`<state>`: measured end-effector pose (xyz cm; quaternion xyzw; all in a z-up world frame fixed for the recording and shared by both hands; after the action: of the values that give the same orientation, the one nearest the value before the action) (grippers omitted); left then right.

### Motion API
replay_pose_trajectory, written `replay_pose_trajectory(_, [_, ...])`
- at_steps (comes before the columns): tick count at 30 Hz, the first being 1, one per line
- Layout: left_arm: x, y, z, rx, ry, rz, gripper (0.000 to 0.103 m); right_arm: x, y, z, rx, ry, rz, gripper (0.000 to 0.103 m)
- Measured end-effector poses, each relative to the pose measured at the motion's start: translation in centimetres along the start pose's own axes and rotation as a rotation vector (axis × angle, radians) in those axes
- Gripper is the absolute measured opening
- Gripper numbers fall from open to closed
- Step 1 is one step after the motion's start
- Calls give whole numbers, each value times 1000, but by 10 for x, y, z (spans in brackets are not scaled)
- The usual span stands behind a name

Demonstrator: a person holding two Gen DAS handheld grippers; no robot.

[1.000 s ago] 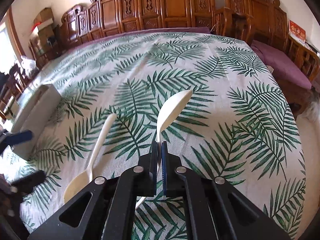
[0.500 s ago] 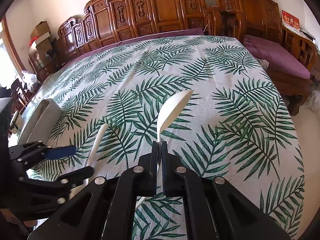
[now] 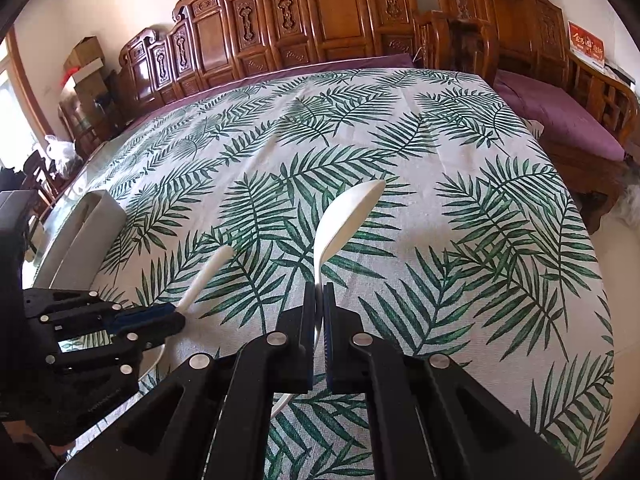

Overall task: Organize utensils
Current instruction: 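Grasp a white plastic spoon with the right tool while the left tool grasps another, then carry the white spoon into the grey tray and open the left tool while the right tool holds its spoon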

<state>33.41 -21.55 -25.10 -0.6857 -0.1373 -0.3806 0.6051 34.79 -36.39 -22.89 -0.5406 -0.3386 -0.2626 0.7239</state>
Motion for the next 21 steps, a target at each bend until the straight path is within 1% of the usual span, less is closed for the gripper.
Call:
replay_pose_trajectory(2, [-2,-2,5,3,14,-1,7,0,0,4,3,-8,1,5])
replay_pose_trajectory(5, [-6,-8,16,1,6,2,6,1,2,13,14,-27,5,5])
replay_pose_trajectory(9, [-9,-21,32,8,-11,-15,6,2,3,31,38,-67,6,5])
replay_pose_trajectory(14, [-11,-34,48,19,-14,-33,6,-4,8,51,52,-123,30,5])
replay_pose_trajectory(21, [-7,-54,66,25,-27,-66,6,-5,5,67,85,-131,32,5])
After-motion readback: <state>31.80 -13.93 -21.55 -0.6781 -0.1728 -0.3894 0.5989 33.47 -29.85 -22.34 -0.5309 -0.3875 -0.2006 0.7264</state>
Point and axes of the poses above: each gripper's, at about its wrist camera, not at the fingertips, and y roughly the way its jaws point, z to its left, x to its top, the point moved 3 cm from there along y, roughly the way its jaws point, and after that the axes turned 15 degrees about -z, right-handed, at the moved point
